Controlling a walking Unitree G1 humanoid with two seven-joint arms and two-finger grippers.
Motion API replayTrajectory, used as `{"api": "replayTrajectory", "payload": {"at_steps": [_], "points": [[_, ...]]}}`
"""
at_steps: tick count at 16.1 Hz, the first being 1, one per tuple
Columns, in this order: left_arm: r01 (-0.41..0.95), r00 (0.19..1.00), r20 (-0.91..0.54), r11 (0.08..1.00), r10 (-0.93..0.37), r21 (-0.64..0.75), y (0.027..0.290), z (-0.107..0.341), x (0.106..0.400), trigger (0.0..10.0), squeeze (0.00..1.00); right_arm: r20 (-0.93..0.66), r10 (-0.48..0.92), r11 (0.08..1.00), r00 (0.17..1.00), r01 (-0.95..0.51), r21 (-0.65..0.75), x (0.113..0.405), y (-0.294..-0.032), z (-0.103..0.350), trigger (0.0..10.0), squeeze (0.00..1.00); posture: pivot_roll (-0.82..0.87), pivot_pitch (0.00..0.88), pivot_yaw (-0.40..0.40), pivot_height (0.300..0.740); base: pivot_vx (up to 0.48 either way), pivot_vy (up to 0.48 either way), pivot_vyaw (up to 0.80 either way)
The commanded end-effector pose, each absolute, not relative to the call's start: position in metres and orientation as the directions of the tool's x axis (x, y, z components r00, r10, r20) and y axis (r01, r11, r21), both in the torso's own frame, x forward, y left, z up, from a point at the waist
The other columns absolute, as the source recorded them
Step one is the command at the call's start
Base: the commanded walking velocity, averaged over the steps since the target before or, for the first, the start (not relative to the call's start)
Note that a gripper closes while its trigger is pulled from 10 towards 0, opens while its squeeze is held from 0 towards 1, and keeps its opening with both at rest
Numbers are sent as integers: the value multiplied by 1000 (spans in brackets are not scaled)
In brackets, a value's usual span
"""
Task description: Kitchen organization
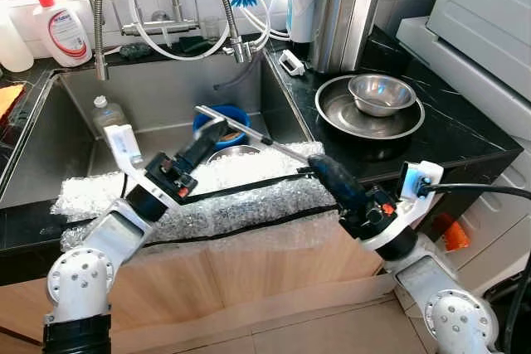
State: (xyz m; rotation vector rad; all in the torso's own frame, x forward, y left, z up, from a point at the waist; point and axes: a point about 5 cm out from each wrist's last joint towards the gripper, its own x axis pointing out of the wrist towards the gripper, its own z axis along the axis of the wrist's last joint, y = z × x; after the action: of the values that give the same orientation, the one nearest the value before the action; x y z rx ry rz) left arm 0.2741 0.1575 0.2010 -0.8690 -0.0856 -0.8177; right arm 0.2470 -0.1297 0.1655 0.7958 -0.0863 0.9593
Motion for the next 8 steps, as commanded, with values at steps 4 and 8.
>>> {"api": "replayTrajectory", "payload": {"at_steps": [4, 8], "points": [[652, 721, 382, 380, -578, -656, 153, 201, 276, 10000, 0, 417, 714, 288, 562, -779, 557, 240, -121, 169, 10000, 0, -96, 0, 43, 740, 0, 0, 0], [636, 741, 386, 388, -550, -667, 152, 200, 279, 10000, 0, 420, 728, 255, 541, -784, 566, 235, -115, 167, 10000, 0, -93, 0, 42, 740, 0, 0, 0]]}}
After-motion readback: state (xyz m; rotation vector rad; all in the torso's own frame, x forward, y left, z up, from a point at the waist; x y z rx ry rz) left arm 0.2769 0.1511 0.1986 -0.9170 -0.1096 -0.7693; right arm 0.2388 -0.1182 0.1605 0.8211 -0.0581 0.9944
